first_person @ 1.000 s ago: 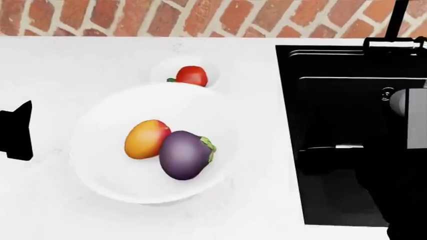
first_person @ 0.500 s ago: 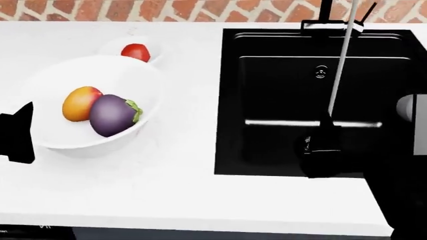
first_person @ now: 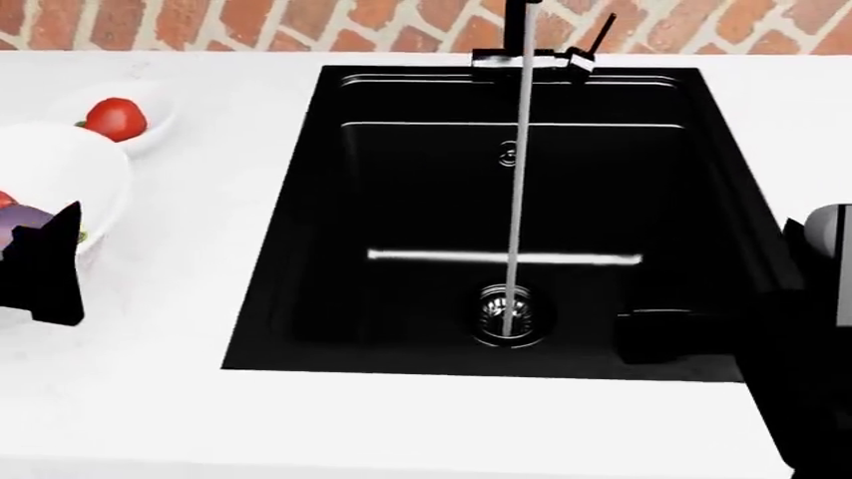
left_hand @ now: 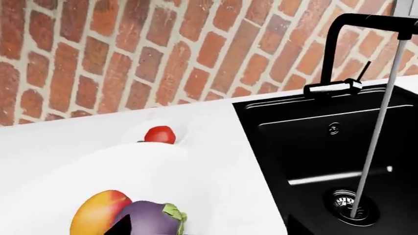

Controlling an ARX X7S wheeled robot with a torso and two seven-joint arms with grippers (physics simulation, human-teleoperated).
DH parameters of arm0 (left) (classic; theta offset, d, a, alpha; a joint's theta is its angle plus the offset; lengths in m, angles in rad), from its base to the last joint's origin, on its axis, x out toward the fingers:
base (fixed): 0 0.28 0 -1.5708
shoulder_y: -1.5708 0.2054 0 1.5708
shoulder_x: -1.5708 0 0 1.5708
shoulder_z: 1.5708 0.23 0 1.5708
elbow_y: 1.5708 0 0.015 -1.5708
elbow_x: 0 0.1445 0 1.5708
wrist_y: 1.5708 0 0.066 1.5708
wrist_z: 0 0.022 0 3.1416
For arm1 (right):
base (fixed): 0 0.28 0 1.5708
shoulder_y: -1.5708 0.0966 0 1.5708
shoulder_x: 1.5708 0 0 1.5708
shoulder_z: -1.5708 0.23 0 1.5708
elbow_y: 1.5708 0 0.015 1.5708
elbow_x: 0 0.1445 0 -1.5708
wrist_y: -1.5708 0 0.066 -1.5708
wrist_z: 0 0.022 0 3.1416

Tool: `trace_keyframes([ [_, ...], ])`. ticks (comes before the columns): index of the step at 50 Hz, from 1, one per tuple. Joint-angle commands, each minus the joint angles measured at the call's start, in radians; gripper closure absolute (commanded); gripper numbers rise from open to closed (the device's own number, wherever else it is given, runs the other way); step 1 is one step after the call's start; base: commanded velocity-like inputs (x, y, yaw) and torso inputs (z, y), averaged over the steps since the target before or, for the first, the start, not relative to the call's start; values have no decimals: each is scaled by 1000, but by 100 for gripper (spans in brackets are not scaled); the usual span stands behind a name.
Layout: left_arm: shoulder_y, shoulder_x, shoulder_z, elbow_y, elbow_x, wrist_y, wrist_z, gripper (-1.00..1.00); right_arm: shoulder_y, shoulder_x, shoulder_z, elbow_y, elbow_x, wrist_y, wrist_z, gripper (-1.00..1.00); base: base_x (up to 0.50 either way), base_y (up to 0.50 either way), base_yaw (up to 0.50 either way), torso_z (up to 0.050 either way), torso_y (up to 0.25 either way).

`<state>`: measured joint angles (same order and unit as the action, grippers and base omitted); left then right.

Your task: Pick the eggplants and mangos from the sink and place them in one bowl. Place the bell pepper in the other bowl. Then turn off the sink faucet.

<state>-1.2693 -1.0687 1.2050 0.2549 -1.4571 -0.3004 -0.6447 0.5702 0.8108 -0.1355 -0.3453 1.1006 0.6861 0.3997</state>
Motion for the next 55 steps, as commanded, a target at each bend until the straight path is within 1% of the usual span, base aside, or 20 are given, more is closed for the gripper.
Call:
trace_keyframes([
  [1, 0, 19, -19, -4, 11, 23, -9, -100, -31, 10, 12, -19, -9, -15, -9, -100, 126, -500, 0, 0, 0],
  [14, 25, 33, -17, -20, 31, 50, -1, -100, -57, 9, 14, -25, -23, -32, -8, -100, 129, -500, 0, 0, 0],
  [18, 6, 41, -17, -32, 36, 30, 13, -100, -58, 2, 10, -22, -30, -38, -11, -100, 152, -383, 0, 0, 0],
  [21, 16, 49, -16, -39, 39, 42, 12, -100, -55, 0, 8, -22, -30, -37, -8, -100, 170, -139, 0, 0, 0],
  [27, 23, 40, -22, -46, 31, 50, 25, -100, -21, -1, 3, -16, -15, -13, 5, -100, 170, -58, 0, 0, 0],
  [36, 17, 47, -21, -55, 26, 37, 26, -100, -2, -6, -12, -12, -23, -2, 10, -100, 264, -55, 0, 0, 0],
  [40, 6, 39, -25, -59, 17, 24, 34, -100, -7, -5, -15, -10, -22, 1, 8, -100, 341, -66, 0, 0, 0],
  [42, 2, 51, -26, -62, 19, 22, 26, -100, -6, -7, -18, -7, -24, -1, 6, -100, 344, -68, 0, 0, 0],
  [55, 48, 46, -25, -59, 28, 64, 27, -100, -33, -3, -20, -18, -30, -8, 8, -100, 343, -20, 0, 0, 1],
])
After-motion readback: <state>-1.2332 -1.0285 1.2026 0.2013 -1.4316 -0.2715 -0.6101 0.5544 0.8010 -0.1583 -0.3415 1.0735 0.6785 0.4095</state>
